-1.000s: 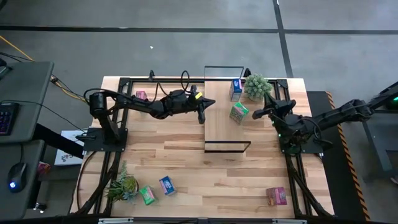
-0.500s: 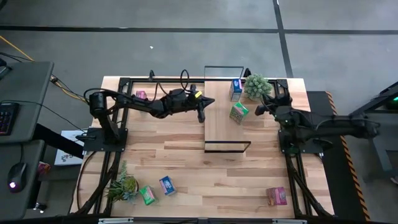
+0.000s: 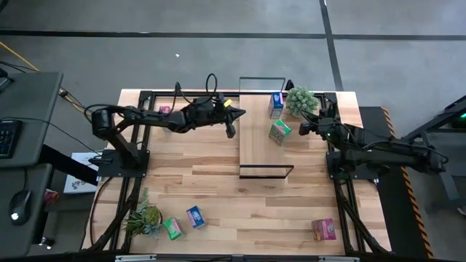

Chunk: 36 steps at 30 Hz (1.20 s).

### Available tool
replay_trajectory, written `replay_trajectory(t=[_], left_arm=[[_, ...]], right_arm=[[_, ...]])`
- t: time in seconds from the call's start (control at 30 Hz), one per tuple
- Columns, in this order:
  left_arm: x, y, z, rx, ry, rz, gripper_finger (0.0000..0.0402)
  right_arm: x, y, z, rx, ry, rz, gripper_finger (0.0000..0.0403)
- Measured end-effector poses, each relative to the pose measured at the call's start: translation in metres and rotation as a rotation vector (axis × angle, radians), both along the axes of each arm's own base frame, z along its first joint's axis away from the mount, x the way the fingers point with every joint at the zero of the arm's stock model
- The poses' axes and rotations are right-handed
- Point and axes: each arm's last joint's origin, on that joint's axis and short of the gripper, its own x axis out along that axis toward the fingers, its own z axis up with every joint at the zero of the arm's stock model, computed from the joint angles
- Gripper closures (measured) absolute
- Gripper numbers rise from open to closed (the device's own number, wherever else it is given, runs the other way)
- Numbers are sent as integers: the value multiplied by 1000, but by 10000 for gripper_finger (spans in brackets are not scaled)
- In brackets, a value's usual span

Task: Stack cereal on shelf
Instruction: Put the top green cereal box on the shelf

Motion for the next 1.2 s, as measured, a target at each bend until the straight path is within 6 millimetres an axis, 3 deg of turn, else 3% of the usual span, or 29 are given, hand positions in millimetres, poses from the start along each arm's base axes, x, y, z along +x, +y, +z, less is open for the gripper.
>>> replay_trajectory(t=[0.47,1.2], left_arm=[[-7,10,-9,-29,107,-3,401],[-1,2,-10,-111,46,-124,401]], right_arm=[[-3,-4,-6,113,16,58,403],[12,-7,-19,230,81,148,403]])
